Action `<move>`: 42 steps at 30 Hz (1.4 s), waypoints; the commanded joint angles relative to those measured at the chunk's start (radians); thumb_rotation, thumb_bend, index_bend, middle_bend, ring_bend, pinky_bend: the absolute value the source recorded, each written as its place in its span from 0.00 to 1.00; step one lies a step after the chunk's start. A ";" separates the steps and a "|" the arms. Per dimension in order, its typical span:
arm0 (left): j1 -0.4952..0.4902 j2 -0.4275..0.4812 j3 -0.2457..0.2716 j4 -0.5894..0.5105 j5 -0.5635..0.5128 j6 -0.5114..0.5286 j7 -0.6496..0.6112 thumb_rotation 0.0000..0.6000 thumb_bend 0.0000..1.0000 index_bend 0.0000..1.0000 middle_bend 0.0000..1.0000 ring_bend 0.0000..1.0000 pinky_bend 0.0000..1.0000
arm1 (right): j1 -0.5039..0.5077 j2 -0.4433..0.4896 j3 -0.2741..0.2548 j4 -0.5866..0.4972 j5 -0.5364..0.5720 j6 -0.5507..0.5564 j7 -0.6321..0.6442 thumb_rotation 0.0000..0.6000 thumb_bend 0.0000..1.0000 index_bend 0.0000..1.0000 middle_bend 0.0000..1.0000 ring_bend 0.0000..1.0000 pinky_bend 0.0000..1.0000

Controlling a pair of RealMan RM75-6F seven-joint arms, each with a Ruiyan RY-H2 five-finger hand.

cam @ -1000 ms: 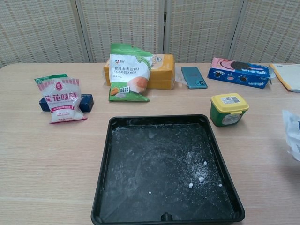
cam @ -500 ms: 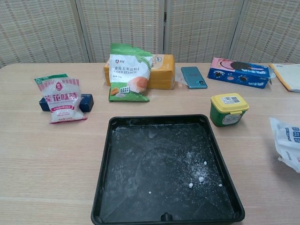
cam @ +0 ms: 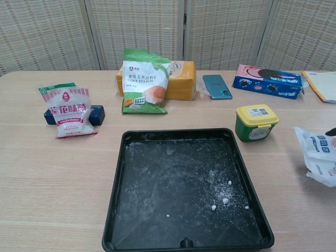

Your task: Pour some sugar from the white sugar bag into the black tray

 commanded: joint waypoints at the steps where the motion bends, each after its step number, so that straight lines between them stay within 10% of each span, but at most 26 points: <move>1: 0.000 -0.001 0.000 0.000 0.000 0.001 0.003 1.00 0.17 0.00 0.00 0.26 0.13 | -0.016 0.057 -0.006 -0.068 -0.007 0.038 -0.039 1.00 0.38 0.00 0.01 0.69 1.00; 12: 0.003 -0.005 -0.001 -0.004 0.002 0.012 0.011 1.00 0.17 0.00 0.00 0.26 0.13 | -0.077 0.210 -0.006 -0.248 -0.091 0.218 -0.045 1.00 0.38 0.00 0.00 0.60 0.96; 21: 0.015 -0.005 0.003 -0.007 0.034 0.045 -0.002 1.00 0.17 0.00 0.00 0.24 0.13 | -0.193 0.201 0.037 -0.255 -0.098 0.476 -0.154 1.00 0.38 0.00 0.00 0.26 0.34; 33: 0.034 -0.024 0.030 0.018 0.135 0.108 -0.010 1.00 0.17 0.00 0.00 0.07 0.12 | -0.344 0.122 -0.008 -0.056 -0.121 0.617 0.020 1.00 0.36 0.00 0.00 0.01 0.06; 42: 0.032 -0.025 0.026 0.015 0.122 0.099 0.002 1.00 0.17 0.00 0.00 0.07 0.12 | -0.340 0.126 0.009 -0.031 -0.118 0.579 0.084 1.00 0.36 0.00 0.00 0.00 0.00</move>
